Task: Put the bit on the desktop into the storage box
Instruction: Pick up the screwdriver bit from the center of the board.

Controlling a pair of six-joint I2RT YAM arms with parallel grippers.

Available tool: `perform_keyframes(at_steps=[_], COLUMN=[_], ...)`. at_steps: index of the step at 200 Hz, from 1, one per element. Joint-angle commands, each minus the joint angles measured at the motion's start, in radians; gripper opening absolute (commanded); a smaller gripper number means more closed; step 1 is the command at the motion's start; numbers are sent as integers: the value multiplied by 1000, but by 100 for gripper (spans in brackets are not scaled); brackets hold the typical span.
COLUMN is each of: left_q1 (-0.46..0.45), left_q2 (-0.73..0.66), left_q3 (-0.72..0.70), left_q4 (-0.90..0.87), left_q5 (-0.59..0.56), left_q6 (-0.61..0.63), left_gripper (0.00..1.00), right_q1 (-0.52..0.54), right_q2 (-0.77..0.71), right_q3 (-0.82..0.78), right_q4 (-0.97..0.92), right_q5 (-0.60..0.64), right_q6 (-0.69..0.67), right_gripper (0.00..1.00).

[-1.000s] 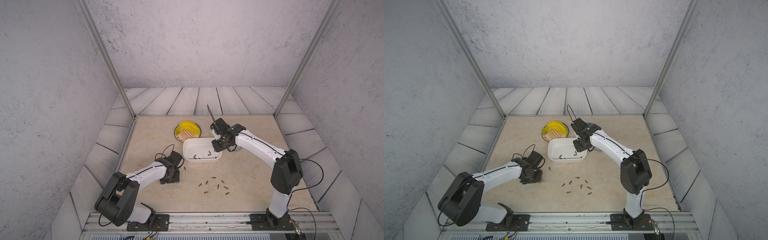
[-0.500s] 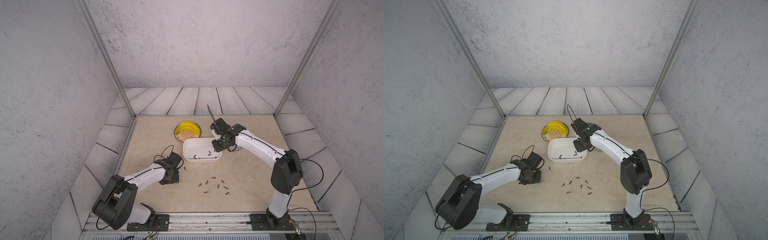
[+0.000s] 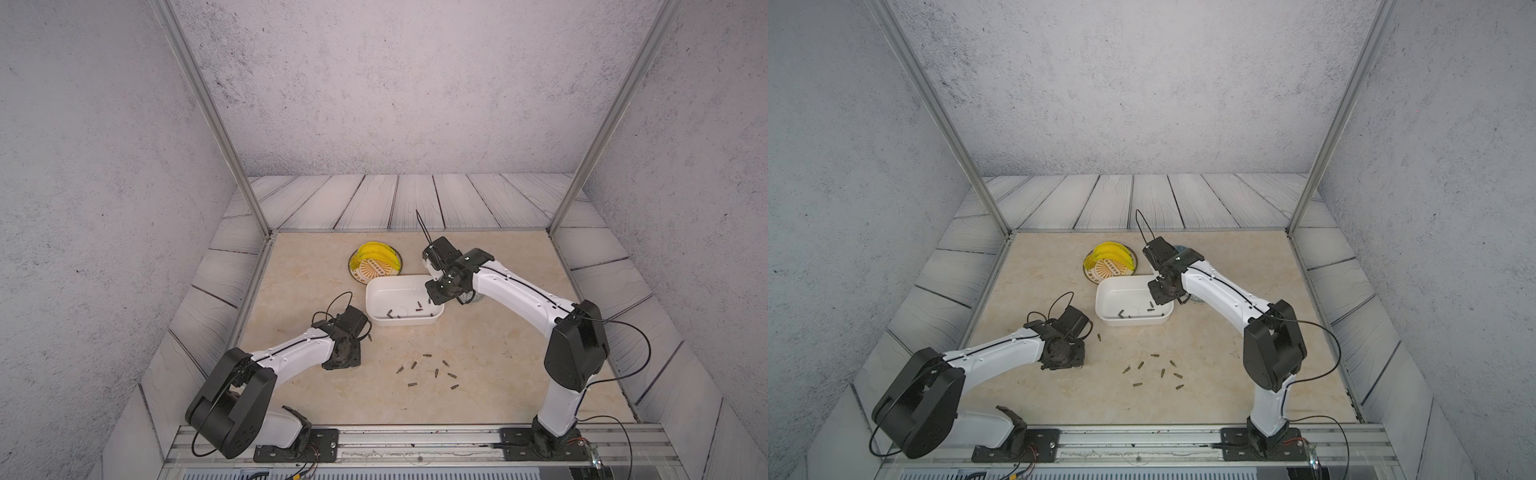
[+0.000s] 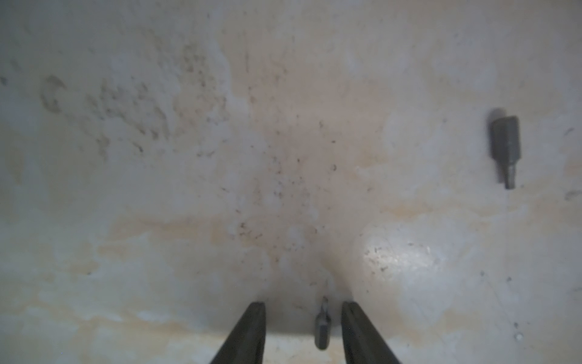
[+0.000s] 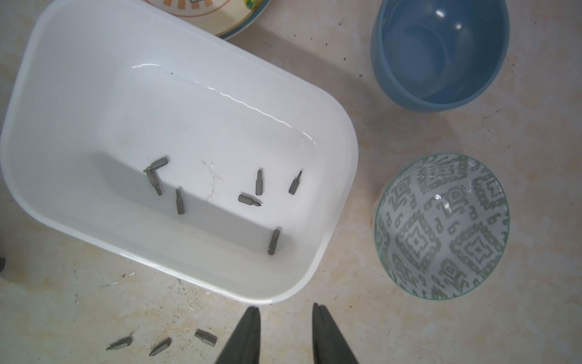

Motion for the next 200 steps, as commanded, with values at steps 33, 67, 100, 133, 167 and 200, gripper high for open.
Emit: perform_keyframes(at_steps=[33, 67, 100, 133, 167, 200], left_q1=[-38, -40, -47, -50, -52, -52], left_q2=[41, 51, 47, 47, 48, 44], left_q3=[-40, -40, -53, -62, -58, -32], left_q4=[-26, -22, -15, -14, -15, -38], left_q5=[72, 80, 84, 83, 86, 84], left_q6=[-24, -24, -29, -32, -30, -18], left_gripper=[37, 29, 22, 15, 6, 4], right_q1=[-4, -4, -10, -12, -14, -15], right_q2=[-48, -62, -74, -80, -94, -134], right_q3=[-22, -39, -51, -57, -79, -129], right_q4=[-11, -10, -6, -6, -4, 8], right_q5=[17, 26, 28, 25, 30, 35], right_q6=[13, 15, 18, 24, 28, 39], right_gripper=[32, 32, 32, 32, 32, 32])
